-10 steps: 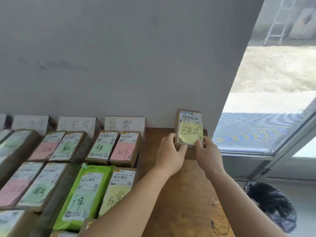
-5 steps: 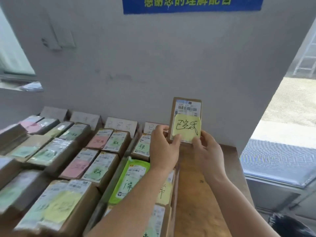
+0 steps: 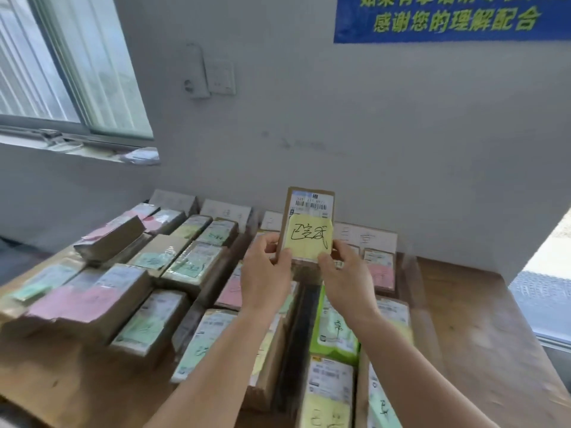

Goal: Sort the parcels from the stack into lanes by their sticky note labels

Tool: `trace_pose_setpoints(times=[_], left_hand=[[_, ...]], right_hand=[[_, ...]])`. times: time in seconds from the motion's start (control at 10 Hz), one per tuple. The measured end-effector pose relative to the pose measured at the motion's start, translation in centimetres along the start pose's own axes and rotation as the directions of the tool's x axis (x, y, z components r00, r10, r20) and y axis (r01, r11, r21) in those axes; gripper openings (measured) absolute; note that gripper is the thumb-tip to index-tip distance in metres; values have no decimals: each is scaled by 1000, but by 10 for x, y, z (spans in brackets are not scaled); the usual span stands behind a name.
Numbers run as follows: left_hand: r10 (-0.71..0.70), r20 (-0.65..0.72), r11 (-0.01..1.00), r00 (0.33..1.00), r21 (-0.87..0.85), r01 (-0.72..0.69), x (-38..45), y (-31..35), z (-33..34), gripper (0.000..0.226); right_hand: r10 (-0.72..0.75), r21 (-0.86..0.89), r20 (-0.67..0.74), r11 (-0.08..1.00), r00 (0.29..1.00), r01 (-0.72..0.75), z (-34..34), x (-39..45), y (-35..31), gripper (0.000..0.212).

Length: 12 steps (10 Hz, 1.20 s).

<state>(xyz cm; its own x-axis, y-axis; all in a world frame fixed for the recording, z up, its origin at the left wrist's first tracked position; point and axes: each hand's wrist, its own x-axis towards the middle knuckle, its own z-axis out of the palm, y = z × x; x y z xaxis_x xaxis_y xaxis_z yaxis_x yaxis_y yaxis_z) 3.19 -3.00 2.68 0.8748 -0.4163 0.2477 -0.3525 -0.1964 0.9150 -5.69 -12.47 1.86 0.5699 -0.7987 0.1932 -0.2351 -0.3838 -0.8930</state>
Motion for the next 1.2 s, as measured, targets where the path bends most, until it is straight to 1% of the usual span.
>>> trace_pose_setpoints(times=[0.1, 0.2, 0.3, 0.4, 0.6, 0.8, 0.9, 1.0, 1.1, 1.2], left_hand=[[-81, 7, 995, 997, 51, 80, 14, -27, -27, 16], [-165, 48, 984, 985, 81, 161, 27, -51, -40, 18], [-211, 114, 975, 971, 92, 201, 38, -71, -42, 18], [-214, 175, 972, 961, 133, 192, 49, -85, -38, 23], [-215, 242, 963, 946, 214, 164, 66, -102, -29, 23], [-189, 307, 958, 933, 267, 107, 78, -113, -27, 33], [-169, 321, 948, 932, 312, 64, 81, -113, -25, 34], [-113, 335, 933, 936, 358, -15, 80, -106, -27, 33], [-71, 370, 891, 926, 441, -108, 78, -99, -30, 23], [-43, 413, 802, 910, 557, -215, 75, -88, -36, 24]], right_hand=[[58, -20, 16, 998, 998, -58, 41, -2, -2, 34], [114, -77, 15, 991, 993, -112, 72, -1, 4, 36], [170, -121, 3, 978, 985, -169, 92, 3, 12, 37], [216, -150, -30, 964, 976, -218, 104, 8, 20, 39], [272, -251, -41, 929, 962, -273, 115, 19, 31, 33], [282, -326, 22, 909, 959, -260, 115, 29, 33, 31], [302, -352, 47, 897, 952, -267, 115, 32, 33, 31], [317, -402, 79, 878, 945, -260, 113, 34, 29, 31], [303, -451, 93, 862, 948, -231, 111, 34, 25, 38], [225, -533, 121, 837, 967, -128, 104, 28, 17, 45]])
